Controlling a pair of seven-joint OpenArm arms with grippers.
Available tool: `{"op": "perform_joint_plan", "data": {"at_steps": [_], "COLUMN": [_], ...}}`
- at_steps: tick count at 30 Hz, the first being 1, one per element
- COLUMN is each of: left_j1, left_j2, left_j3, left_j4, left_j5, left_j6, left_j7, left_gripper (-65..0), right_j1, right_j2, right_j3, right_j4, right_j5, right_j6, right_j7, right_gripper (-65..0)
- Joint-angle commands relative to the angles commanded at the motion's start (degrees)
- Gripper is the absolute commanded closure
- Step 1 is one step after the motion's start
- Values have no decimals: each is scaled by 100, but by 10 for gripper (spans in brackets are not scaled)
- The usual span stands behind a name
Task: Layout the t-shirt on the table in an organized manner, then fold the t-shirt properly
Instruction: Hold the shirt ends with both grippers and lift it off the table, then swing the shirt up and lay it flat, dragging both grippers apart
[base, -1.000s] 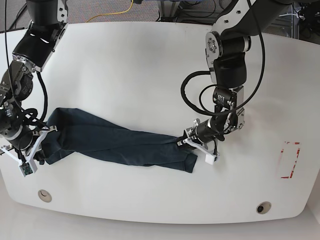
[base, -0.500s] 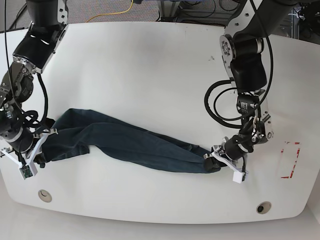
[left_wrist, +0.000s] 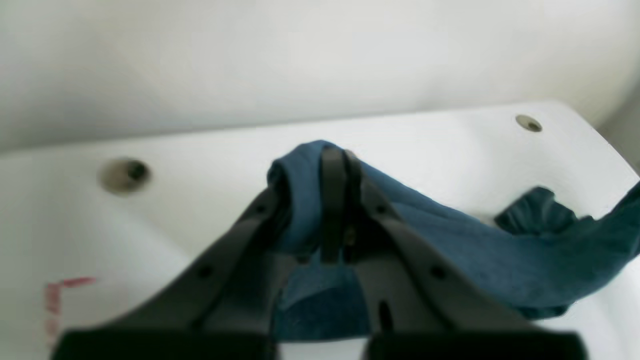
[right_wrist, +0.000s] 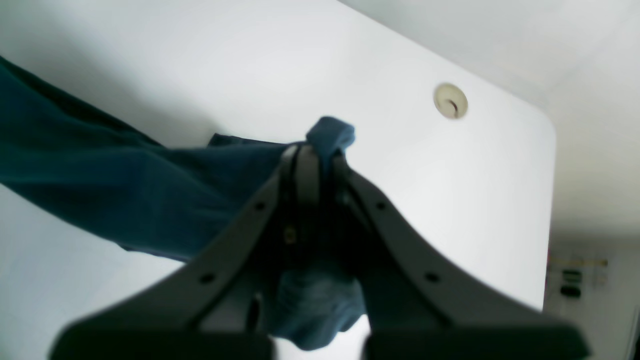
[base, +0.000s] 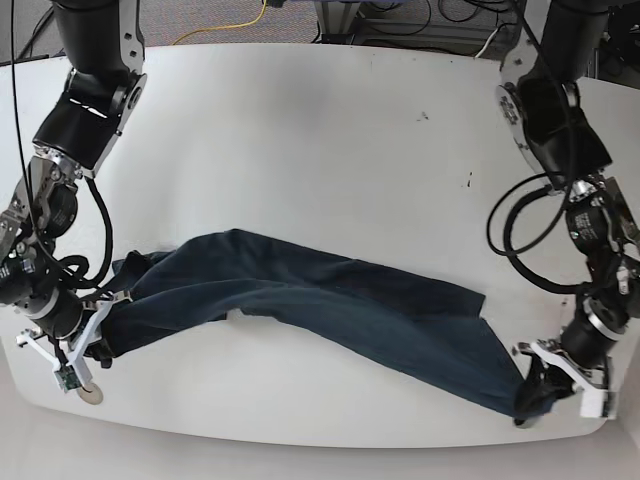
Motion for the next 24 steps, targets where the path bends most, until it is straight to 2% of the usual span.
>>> {"op": "perform_joint_plan", "data": {"at_steps": [3,5,8,13,16,20,24], "left_j1": [-536,-914,-1451,-2374,-2787,-3455,-3689], "left_j2": [-290,-422,-510,-510,-448,-176,-132], "left_j3": [-9,-9,18,18,26,35,35], "left_j4": [-18,-18,-18,-26,-114,-501,-923], "left_j5": [-105,-141,-158,-149,-158,-158,-158], "left_j6": [26,141,229,255,255,255,255], "left_j7": [158,273,404,703,800,1020,1064], "left_gripper": [0,0,0,0,0,0,0], "right_j1": [264,484,791,1468,1925,2488,2980], "right_j2": [35,132,185,220,396,492,659], "right_j3": [-9,-9,-18,-193,-396,-659,-976], "right_j4": [-273,-492,-774,-1125,-1222,-1231,-1222], "right_j5": [0,0,0,0,0,0,9], "right_j6": [0,0,0,0,0,0,0], "right_j7": [0,0,9,9,0,-9,-44], "right_gripper": [-6,-6,-6,-6,-6,-6,-6]}}
